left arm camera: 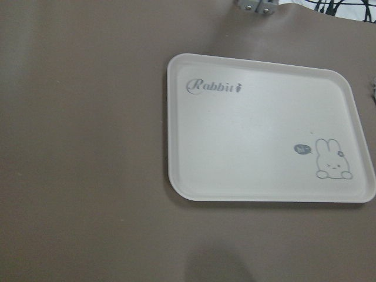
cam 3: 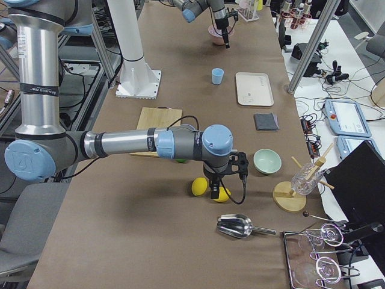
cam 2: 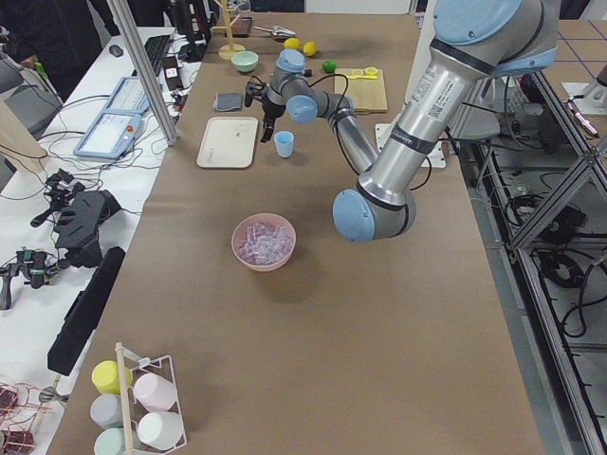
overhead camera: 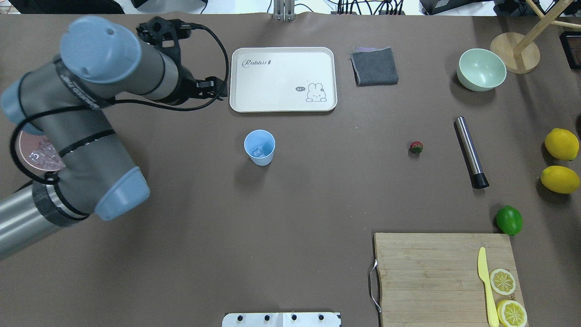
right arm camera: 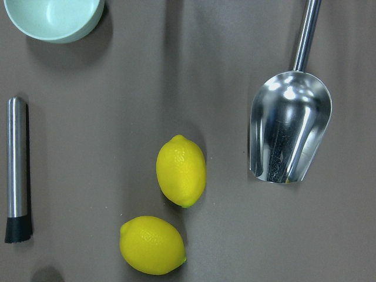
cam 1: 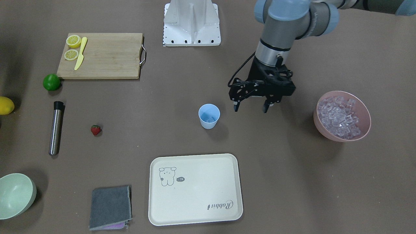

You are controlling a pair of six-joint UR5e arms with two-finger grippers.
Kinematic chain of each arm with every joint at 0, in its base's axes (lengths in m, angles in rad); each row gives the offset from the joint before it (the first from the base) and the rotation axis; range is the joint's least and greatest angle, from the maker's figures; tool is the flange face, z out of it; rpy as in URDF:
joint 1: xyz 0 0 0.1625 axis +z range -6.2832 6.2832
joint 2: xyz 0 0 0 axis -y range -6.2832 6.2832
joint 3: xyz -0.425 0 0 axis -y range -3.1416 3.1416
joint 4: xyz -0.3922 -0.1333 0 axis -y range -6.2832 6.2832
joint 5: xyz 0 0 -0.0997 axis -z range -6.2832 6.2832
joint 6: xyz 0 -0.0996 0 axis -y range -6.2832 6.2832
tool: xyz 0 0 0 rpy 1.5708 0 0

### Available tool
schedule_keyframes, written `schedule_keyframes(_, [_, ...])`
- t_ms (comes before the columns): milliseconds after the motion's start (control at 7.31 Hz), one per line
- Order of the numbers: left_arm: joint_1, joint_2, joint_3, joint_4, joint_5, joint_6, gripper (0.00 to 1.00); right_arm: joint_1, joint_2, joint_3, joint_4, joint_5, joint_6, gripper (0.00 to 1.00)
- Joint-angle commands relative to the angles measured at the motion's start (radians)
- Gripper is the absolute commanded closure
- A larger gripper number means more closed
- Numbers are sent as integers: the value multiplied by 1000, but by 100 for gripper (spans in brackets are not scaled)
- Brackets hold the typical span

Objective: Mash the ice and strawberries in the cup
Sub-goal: 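Move the left gripper back over the pink bowl of ice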

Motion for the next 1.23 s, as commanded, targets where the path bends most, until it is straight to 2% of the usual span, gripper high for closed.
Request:
schedule_keyframes(0, [-153,121,-57,73,-88,217,3,-1,4,-8,2,1,-1,0])
schedule_keyframes(274, [-288,228,-36,73,-168,419,3,-5,3,-6,0,21,-1,0])
schedule_keyframes(411, [-328,262,-29,71,-173,478,3,-5,7,3,-2,49,-1,0])
schedule_keyframes(548, [-333,320,-32,52,-174,482,3,-5,18,-3,-2,55,1,0])
schedule_keyframes(1095, [-330,341,12,35,-167,357,3,-11,29,-26,-2,49,2,0])
